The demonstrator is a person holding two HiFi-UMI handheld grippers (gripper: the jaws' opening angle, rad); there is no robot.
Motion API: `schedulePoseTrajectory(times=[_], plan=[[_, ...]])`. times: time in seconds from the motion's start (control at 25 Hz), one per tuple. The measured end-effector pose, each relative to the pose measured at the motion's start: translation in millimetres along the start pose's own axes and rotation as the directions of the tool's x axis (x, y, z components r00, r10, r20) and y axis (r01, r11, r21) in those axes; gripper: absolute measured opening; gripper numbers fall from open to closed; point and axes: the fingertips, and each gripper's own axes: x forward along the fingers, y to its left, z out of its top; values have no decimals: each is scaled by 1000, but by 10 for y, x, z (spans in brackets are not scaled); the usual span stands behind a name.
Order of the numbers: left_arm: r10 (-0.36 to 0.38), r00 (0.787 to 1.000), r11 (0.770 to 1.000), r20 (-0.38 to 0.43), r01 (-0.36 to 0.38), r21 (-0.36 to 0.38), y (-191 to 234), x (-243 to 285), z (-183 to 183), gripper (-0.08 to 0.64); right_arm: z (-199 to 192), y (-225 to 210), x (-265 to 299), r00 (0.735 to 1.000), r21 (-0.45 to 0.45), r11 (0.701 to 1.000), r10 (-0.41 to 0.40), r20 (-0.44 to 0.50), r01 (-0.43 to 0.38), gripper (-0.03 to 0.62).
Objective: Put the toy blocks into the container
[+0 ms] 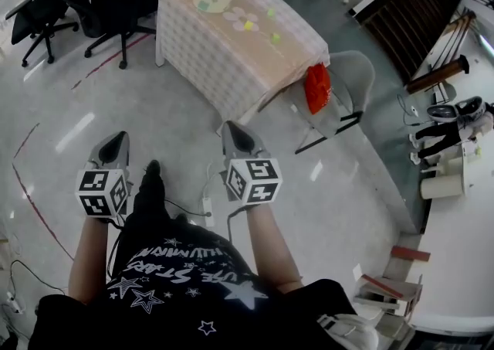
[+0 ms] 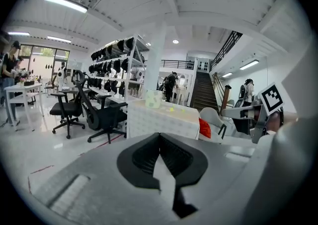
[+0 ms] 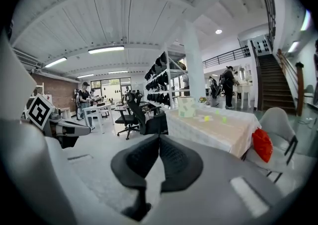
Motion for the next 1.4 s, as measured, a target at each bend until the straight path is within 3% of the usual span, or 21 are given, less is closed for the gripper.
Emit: schedulePoseTrajectory(times=[0.04, 0.12, 0.24, 0.36, 0.6, 1.04, 1.4], plan=[[0, 1000, 1000, 4, 0, 2, 33, 42, 34, 8, 25, -9, 46, 1000, 0, 1000, 0, 3, 0, 19], [-3, 1000, 1000, 9, 3, 2, 99, 143, 99, 9, 75, -30, 160, 1000, -5, 1000, 2, 3, -2, 118], [-16, 1000, 1000, -1, 16, -2, 210, 348, 169, 9, 137, -109, 389, 1000, -6, 1000, -19, -12, 19, 213], [-31, 999, 1000, -14, 31, 6, 359, 622, 267, 9, 193, -203, 678, 999, 7, 999, -36, -40, 36, 256], [-44, 998, 999, -40, 43, -20, 697, 1251, 449, 8, 303, -405, 1325, 995, 29, 998, -53, -88, 56, 262], [-94, 993, 996, -67, 94, -4, 1312, 2050, 880, 9, 648, -683, 2235, 981, 57, 985, -157, -110, 164, 262], [-153, 985, 987, -85, 157, 40, 1550, 2519, 1119, 8, 678, -967, 2476, 952, 70, 956, -275, -135, 286, 262]])
